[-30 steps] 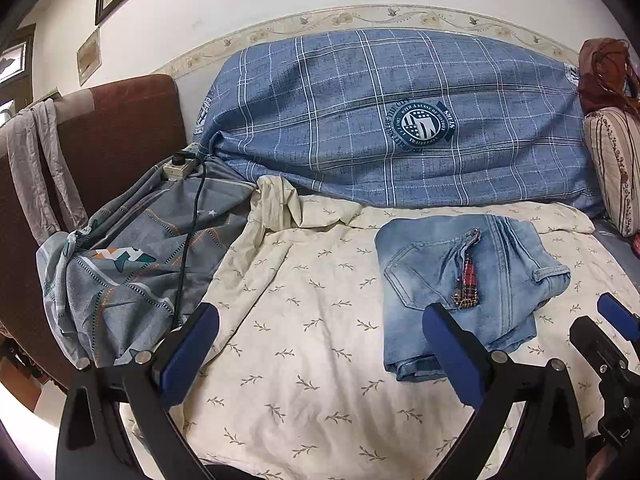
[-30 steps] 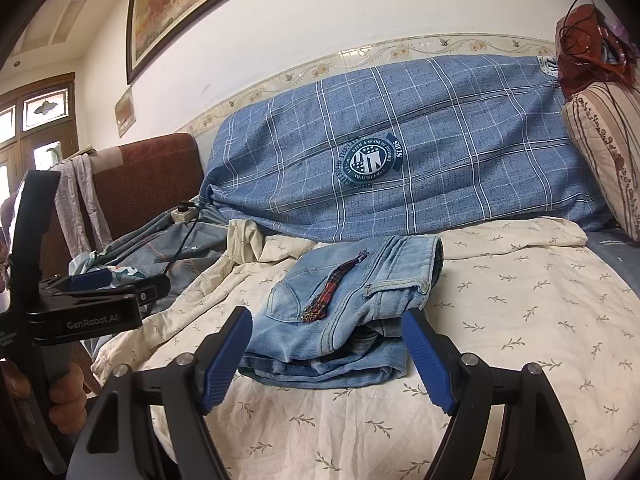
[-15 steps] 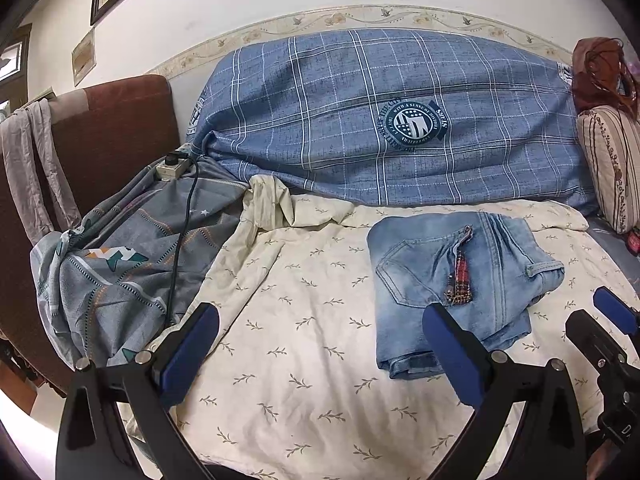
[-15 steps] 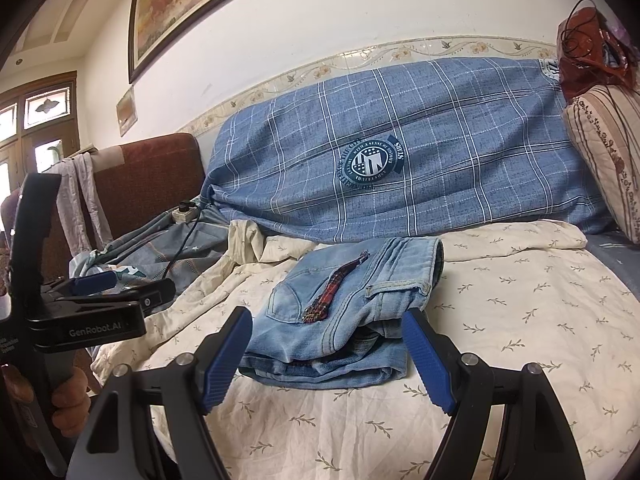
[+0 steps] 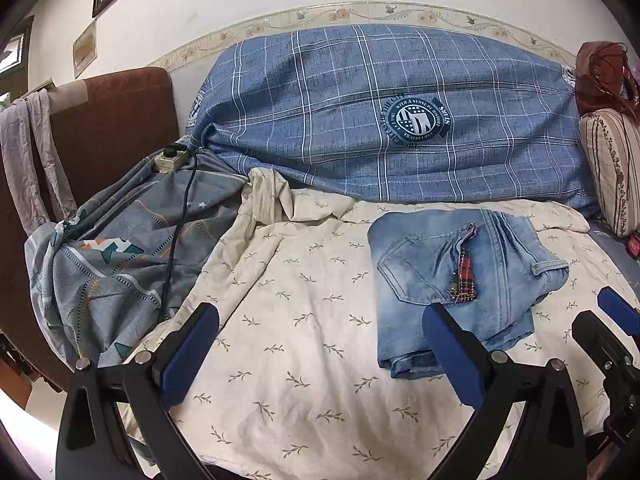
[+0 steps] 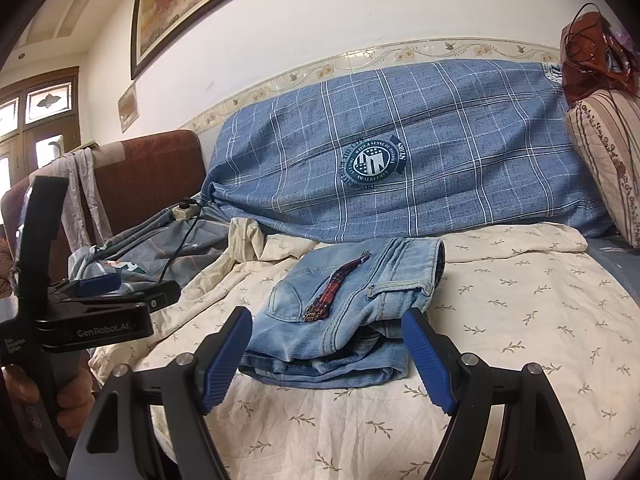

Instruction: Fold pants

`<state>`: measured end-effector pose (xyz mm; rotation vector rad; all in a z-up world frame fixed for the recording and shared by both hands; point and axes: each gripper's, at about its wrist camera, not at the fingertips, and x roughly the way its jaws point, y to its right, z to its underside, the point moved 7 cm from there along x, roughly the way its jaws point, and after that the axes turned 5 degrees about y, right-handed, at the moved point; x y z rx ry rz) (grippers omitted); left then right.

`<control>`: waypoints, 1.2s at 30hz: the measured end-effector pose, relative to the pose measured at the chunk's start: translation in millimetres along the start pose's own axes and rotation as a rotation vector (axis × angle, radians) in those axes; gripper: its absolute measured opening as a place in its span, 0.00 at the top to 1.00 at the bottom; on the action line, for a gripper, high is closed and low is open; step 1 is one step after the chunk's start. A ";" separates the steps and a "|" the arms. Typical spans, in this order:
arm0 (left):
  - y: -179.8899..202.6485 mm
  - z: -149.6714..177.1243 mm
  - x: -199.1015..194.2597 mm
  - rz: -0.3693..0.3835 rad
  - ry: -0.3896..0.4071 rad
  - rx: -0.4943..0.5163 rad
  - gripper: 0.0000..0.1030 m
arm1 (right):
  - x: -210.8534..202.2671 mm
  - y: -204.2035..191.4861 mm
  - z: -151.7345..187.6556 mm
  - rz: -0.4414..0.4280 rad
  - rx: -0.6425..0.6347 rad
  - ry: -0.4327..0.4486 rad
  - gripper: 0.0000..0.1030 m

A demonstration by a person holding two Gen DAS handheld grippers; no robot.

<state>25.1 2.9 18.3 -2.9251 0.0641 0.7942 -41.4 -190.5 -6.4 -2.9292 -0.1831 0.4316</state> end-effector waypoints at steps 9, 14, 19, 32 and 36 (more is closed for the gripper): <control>2.1 5.6 31.4 0.019 -0.022 0.011 0.02 | 17.2 3.6 -4.7 0.038 -0.037 -0.004 0.23; -3.0 0.5 49.4 0.012 -0.022 0.011 0.02 | 40.2 12.1 -17.3 0.053 -0.050 0.002 0.23; -8.0 8.0 65.6 0.018 -0.051 -0.007 0.02 | 53.8 24.6 -16.9 0.053 0.025 -0.025 0.23; -2.1 20.5 73.3 0.030 -0.091 0.024 0.02 | 57.1 -6.5 0.5 -0.002 -0.065 -0.074 0.23; -8.6 22.5 75.5 0.018 -0.102 0.004 0.02 | 55.9 -7.0 3.0 -0.003 -0.061 -0.081 0.23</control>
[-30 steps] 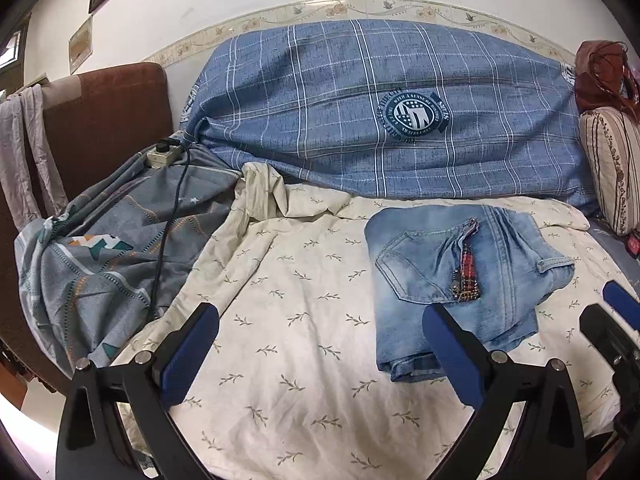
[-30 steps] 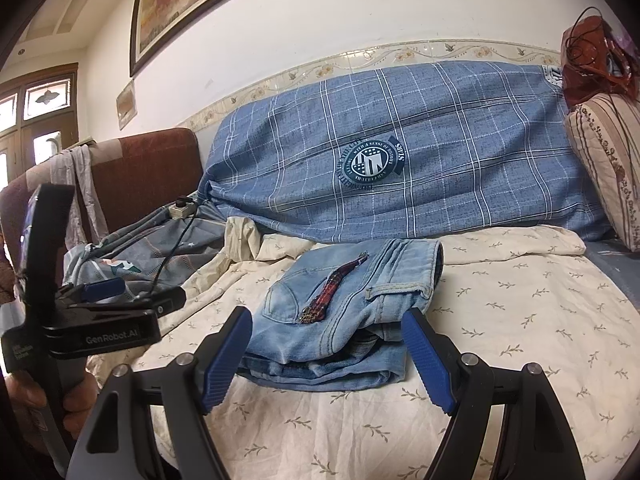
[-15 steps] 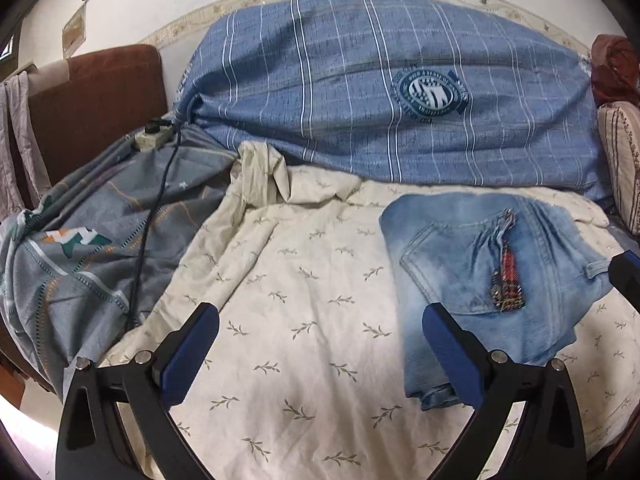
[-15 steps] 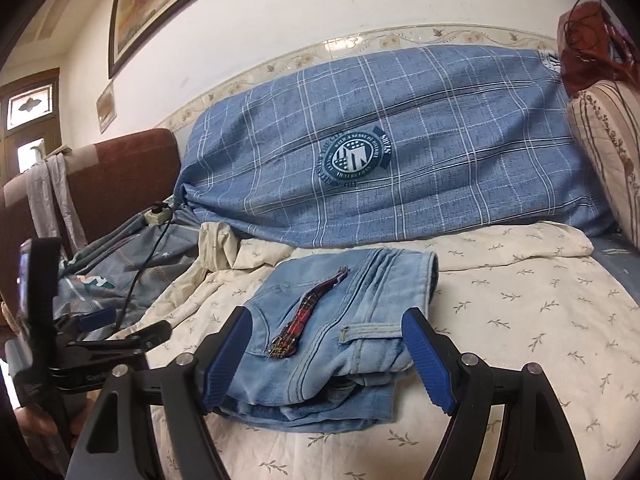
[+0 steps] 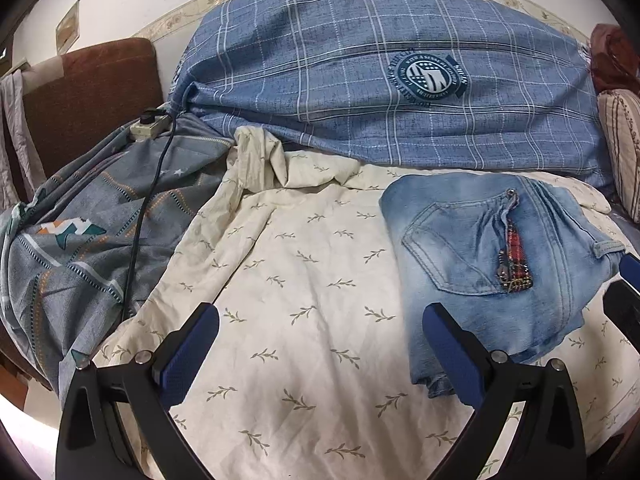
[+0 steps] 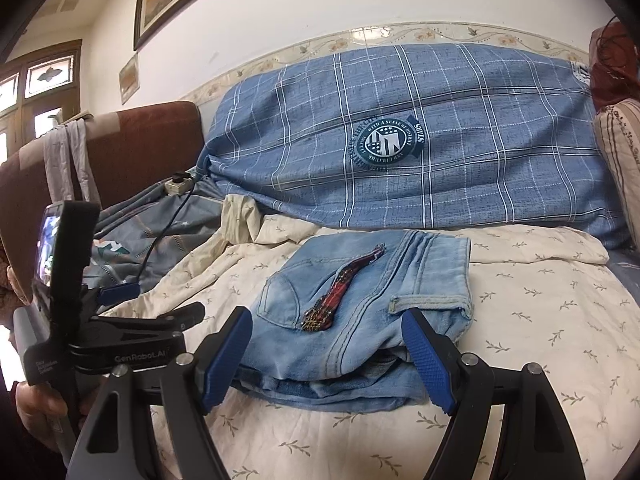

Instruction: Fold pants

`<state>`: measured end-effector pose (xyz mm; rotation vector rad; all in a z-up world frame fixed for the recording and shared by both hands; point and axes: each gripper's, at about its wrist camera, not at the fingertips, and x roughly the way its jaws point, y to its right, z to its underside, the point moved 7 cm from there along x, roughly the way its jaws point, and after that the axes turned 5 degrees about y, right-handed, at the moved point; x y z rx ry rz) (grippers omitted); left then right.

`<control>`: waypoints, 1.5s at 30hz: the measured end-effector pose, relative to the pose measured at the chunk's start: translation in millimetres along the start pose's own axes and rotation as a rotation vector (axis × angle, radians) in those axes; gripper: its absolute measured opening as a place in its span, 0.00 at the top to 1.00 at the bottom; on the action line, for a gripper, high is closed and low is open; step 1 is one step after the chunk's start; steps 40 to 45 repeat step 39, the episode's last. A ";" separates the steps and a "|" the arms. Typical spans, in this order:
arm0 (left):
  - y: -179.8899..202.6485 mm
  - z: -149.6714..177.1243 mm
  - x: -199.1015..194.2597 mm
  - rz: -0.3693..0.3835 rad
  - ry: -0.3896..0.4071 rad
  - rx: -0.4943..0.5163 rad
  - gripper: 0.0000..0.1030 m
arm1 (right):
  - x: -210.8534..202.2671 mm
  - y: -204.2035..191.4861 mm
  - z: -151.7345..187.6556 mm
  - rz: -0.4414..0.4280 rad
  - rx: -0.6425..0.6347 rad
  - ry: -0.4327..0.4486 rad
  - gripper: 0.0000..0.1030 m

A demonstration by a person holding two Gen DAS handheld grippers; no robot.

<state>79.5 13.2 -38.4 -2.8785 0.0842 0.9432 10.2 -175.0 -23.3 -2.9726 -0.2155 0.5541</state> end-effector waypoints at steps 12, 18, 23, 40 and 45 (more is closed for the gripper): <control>-5.6 0.9 2.2 0.002 -0.006 -0.022 0.02 | 1.3 -2.4 3.3 0.006 -0.008 -0.013 0.23; -3.9 -0.3 0.6 0.017 0.002 -0.024 0.02 | 3.5 -6.6 4.4 -0.001 -0.013 -0.017 0.23; -3.4 -2.0 -3.2 0.036 0.014 -0.032 0.02 | 3.4 -9.3 5.0 -0.003 -0.017 -0.018 0.23; -1.3 -6.7 -10.3 0.054 0.058 -0.040 0.02 | 3.6 -10.0 3.9 -0.006 -0.020 -0.013 0.23; -1.3 -6.7 -10.3 0.054 0.058 -0.040 0.02 | 3.6 -10.0 3.9 -0.006 -0.020 -0.013 0.23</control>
